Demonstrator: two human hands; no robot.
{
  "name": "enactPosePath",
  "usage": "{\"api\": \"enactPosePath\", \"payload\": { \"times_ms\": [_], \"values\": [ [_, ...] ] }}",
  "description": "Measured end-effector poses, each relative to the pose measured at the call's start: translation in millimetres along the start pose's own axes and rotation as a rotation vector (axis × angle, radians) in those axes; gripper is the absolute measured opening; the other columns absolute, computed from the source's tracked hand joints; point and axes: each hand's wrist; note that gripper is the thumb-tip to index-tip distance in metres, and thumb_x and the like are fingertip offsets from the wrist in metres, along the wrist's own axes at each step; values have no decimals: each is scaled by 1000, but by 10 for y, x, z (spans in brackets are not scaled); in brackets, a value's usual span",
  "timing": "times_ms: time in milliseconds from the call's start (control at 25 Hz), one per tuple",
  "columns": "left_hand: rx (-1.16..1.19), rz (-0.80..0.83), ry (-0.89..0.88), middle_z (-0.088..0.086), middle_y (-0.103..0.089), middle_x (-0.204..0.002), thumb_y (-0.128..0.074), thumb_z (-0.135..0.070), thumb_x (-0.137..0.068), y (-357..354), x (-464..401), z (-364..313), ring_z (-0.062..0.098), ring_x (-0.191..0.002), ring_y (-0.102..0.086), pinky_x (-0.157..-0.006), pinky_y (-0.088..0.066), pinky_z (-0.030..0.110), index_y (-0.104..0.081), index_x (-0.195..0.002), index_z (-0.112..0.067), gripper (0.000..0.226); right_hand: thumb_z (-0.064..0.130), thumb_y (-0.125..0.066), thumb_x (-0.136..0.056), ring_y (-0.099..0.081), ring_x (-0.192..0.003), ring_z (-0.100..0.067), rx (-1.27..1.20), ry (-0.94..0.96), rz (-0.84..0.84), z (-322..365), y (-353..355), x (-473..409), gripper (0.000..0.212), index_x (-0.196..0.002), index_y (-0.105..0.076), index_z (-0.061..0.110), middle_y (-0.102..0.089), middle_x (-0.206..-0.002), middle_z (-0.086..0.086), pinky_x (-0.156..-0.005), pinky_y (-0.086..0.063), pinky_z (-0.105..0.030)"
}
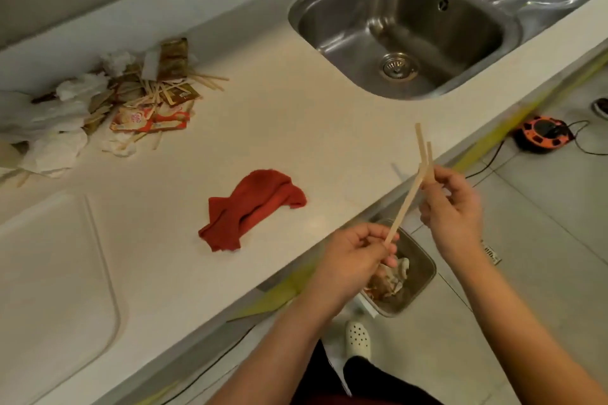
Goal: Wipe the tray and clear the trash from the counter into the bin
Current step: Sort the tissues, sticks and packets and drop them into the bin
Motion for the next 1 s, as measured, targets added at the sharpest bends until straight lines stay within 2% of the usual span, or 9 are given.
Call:
{"api": "enactPosePath", "payload": {
  "times_ms": [160, 240, 400, 520, 600, 680, 760, 840, 1000],
  "values": [
    [-138, 56, 191, -8, -60, -62, -54, 4, -85, -327, -171, 613, 0, -50, -52, -47, -40, 14, -62, -72, -23, 31, 22, -53, -88, -42, -45, 0, 103, 13, -111, -625, 570, 206, 21, -81, -63, 39, -54, -57, 18, -42, -33, -14],
    [-220, 31, 334, -5, -58, -66, -57, -1, -84, -387, -226, 944, 3, -52, -52, -45, -39, 16, -61, -75, -21, 23, 12, -53, -90, -47, -47, -1, 227, -111, -115, -1024, 796, 378, 32, -78, -64, 40, -55, -63, 17, -44, -37, -14],
    [-308, -43, 518, -4, -61, -71, -58, -6, -84, -349, -324, 1406, 6, -56, -54, -44, -40, 18, -65, -97, -12, 17, 1, -48, -89, -47, -54, -15, 553, -659, 129, -1616, 1062, 625, 20, -94, -67, 6, -51, -65, -4, -48, -40, -26],
    [-378, -87, 567, 7, -69, -85, -56, -4, -84, -367, -394, 1561, 6, -56, -54, -44, -40, 16, -67, -103, -5, 22, 7, -50, -88, -48, -58, -21, 744, -955, 275, -1802, 1145, 692, 20, -101, -64, 1, -53, -69, -11, -50, -42, -26],
    [-418, -111, 581, 6, -67, -79, -53, -4, -86, -387, -454, 1570, 7, -55, -53, -42, -38, 16, -67, -100, -3, 20, 8, -49, -88, -52, -59, -23, 760, -967, 278, -1838, 1066, 621, 25, -103, -64, -5, -55, -70, -12, -52, -46, -29],
    [-383, -122, 578, 0, -58, -69, -52, -5, -87, -405, -543, 1492, 8, -58, -52, -44, -41, 16, -66, -101, -4, 20, 12, -48, -90, -61, -68, -29, 753, -921, 258, -1816, 907, 492, 28, -106, -64, -5, -58, -71, -11, -64, -54, -34],
    [-335, -71, 551, -1, -54, -80, -53, -15, -89, -434, -613, 1379, 13, -72, -53, -65, -47, 24, -60, -107, -14, 19, 20, -50, -92, -65, -89, -31, 728, -859, 216, -1760, 745, 379, 35, -120, -58, 1, -64, -94, -14, -75, -53, -33],
    [-359, -25, 526, -4, -52, -100, -54, -26, -92, -451, -648, 1297, 17, -90, -50, -81, -42, 28, -53, -119, -21, 28, 21, -51, -92, -59, -106, -30, 739, -754, 218, -1736, 677, 317, 44, -134, -47, 9, -58, -124, -15, -84, -47, -31],
    [-382, -4, 461, -2, -57, -103, -55, -20, -91, -416, -639, 1223, 16, -94, -50, -73, -41, 24, -61, -111, -18, 22, 14, -50, -89, -58, -92, -25, 695, -712, 200, -1753, 706, 376, 37, -125, -55, 10, -62, -112, -14, -79, -44, -28]
  ]
}}
Point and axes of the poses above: each hand's wrist, its own x-axis away from the middle knuckle, its own y-axis out of the back of the hand, z = x × y
